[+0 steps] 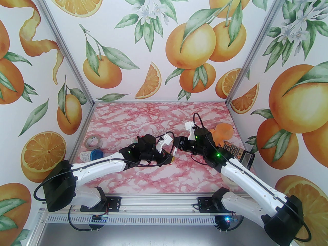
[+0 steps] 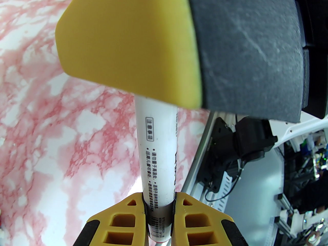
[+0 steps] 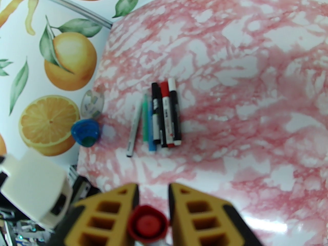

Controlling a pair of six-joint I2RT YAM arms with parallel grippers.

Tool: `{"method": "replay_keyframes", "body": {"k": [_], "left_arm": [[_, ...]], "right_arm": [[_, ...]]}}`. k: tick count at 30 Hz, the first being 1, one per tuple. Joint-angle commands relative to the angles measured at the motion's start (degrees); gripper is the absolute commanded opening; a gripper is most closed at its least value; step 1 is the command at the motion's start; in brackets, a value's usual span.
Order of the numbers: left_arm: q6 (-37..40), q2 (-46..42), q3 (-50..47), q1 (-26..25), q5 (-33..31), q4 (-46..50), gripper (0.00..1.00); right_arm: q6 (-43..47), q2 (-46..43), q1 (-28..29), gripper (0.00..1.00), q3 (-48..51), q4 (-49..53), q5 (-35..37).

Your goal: Open the pen caps

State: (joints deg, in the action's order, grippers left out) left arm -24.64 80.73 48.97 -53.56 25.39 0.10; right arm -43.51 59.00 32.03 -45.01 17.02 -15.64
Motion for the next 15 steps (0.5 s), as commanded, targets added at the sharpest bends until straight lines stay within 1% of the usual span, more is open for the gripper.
{"method": "replay_keyframes", "body": {"k": [1, 5, 15], "left_arm": [[1.7, 0.6, 2.5, -0.5, 1.2, 0.8, 0.11], [1.9, 1.0, 2.7, -1.0, 1.1, 1.3, 0.11], [1.9, 1.4, 2.7, -1.3, 0.4, 1.1, 0.10]], "right_arm": [[1.0, 0.0, -0.6, 0.25, -1.1, 1.7, 1.0], [1.3, 0.0, -0.6, 0.27, -1.3, 2.1, 1.1], [1.0, -0.1, -0.7, 0.23, -0.4, 1.6, 0.8]]}}
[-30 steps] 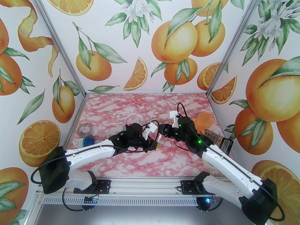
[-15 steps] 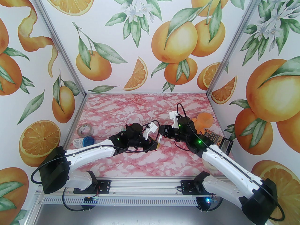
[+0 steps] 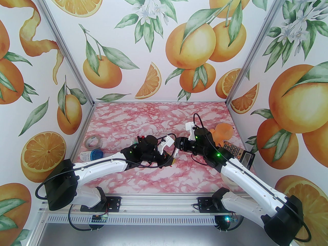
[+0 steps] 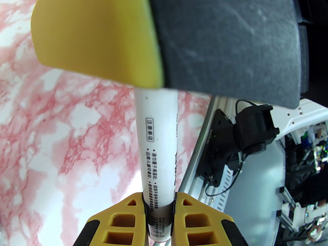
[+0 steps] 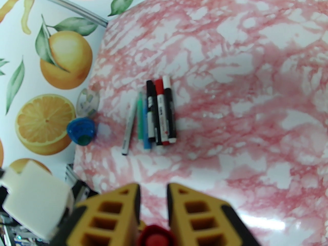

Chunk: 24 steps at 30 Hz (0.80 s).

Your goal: Open the pen caps

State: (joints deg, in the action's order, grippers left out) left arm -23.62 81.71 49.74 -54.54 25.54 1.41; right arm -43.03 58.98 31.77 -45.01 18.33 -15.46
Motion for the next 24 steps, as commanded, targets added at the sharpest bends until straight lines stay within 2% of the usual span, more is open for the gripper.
{"method": "replay_keyframes", "body": {"k": [1, 8, 17, 21, 24], "left_arm": [[0.8, 0.3, 1.9, -0.4, 0.2, -0.2, 0.10], [0.5, -0.7, 1.0, -0.3, -0.7, -0.5, 0.11], [-1.2, -1.6, -0.9, -0.4, 0.1, -5.2, 0.35], [-1.6, -1.8, -1.5, -0.4, -0.6, -5.9, 0.36], [-2.3, -1.6, -1.8, -0.4, -0.7, -6.6, 0.32]], "right_arm": [[0.5, -0.1, -0.4, 0.22, -0.3, 0.2, 0.6], [0.1, -0.3, -0.5, 0.18, 0.0, 0.0, 1.0], [-4.9, -1.1, -0.4, 0.16, 1.7, -5.1, -2.0], [-5.6, -1.4, -0.5, 0.15, 2.3, -5.7, -2.8], [-6.2, -1.9, -0.4, 0.15, 2.9, -6.4, -3.5]]}}
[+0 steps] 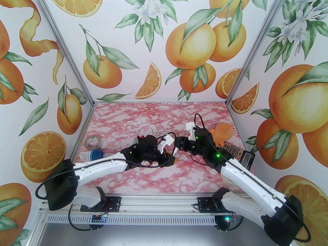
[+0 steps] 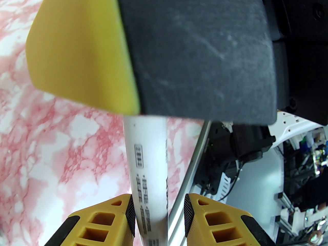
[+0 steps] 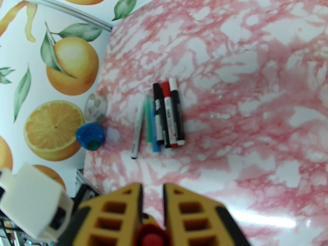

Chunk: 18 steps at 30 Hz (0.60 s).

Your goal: Open the pen caps

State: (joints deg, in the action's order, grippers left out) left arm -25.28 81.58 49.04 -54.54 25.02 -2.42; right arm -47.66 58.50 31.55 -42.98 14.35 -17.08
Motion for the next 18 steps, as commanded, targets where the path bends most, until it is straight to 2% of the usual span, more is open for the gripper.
{"method": "replay_keyframes", "body": {"k": [1, 9, 18], "left_arm": [[-0.9, -1.5, -1.2, -0.3, -0.3, -2.9, 0.30], [-0.8, -2.5, -2.2, -0.4, -2.9, -3.1, 0.06], [-0.9, -3.3, -3.2, -0.4, -6.9, -0.5, 0.04]], "right_arm": [[-1.7, -1.7, -0.2, 0.15, 1.1, -2.6, -1.9], [-2.9, -2.6, -0.2, 0.15, 2.4, -4.1, -1.8], [-2.9, -4.0, -0.2, 0.15, 4.2, -4.7, 1.0]]}}
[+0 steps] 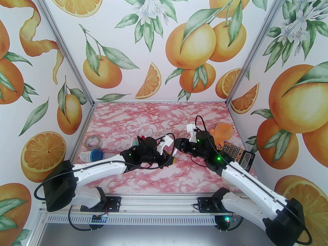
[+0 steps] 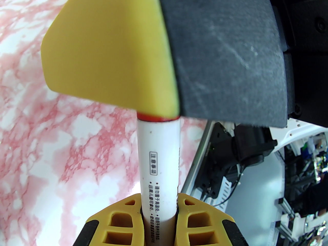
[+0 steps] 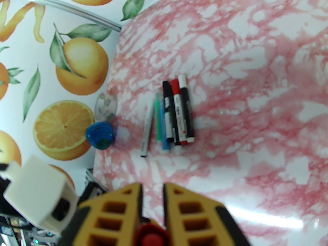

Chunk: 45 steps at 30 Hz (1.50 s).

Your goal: Open the pen caps

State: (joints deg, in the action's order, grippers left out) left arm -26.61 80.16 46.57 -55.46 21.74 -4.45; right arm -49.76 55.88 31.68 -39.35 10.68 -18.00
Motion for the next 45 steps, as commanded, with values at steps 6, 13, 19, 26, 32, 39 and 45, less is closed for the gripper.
{"method": "replay_keyframes", "body": {"k": [6, 13, 19, 26, 32, 39, 45], "left_arm": [[2.4, -1.9, 2.6, 0.6, -4.5, 6.2, 0.03], [3.8, -2.7, 3.5, 0.5, -3.7, 7.8, 0.01], [4.3, -2.9, 3.6, 0.5, -3.5, 8.9, 0.00], [4.9, -3.1, 4.3, 1.5, 0.9, 11.0, 0.00], [6.4, -3.9, 4.8, 1.9, 1.1, 13.2, 0.00], [8.4, -5.1, 4.8, 1.0, -4.1, 15.6, 0.00], [8.9, -5.5, 4.6, -0.1, -7.3, 16.1, 0.00]], "right_arm": [[1.2, -1.4, -0.4, 0.15, 0.4, -2.6, 1.7], [1.8, -1.6, -0.3, 0.15, 0.6, -5.9, 1.6], [2.0, -2.2, -0.4, 0.14, 0.6, -6.5, 1.7], [5.1, -2.3, -0.3, 0.13, 0.6, -9.4, -1.2], [4.1, -1.7, -0.5, 0.12, -0.4, -8.4, 1.8], [2.5, 0.0, -1.4, 0.10, -5.1, 0.1, 7.7], [2.5, 0.9, -1.5, 0.09, -6.9, 2.4, 9.1]]}}
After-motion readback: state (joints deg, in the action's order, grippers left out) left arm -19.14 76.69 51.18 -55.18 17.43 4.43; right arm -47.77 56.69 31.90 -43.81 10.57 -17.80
